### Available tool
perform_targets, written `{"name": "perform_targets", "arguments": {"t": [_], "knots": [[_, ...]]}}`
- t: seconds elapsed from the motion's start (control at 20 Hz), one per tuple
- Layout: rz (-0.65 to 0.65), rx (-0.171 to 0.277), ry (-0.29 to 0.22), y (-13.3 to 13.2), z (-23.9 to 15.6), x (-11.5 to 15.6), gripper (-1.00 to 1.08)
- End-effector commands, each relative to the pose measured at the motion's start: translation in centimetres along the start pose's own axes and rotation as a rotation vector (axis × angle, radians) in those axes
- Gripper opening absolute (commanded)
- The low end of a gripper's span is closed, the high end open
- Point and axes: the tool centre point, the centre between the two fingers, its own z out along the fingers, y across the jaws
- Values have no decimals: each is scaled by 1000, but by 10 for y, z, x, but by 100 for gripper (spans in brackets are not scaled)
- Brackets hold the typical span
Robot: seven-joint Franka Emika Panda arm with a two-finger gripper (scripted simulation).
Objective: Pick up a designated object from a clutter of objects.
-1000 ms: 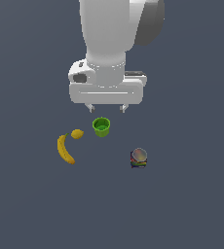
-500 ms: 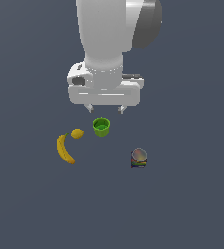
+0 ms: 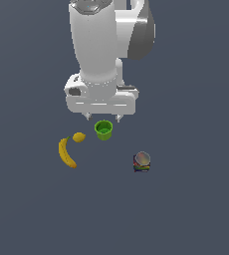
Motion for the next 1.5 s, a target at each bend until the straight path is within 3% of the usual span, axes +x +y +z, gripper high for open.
{"name": "perform_targets", "arguments": {"t": [0.0, 0.4, 0.9, 1.45], "knots": [[19, 4, 0, 10, 14, -1, 100], [113, 18, 2, 59, 79, -11, 100], [257, 14, 6, 127, 164, -51, 100], [334, 0, 7, 160, 203, -82, 100]]}}
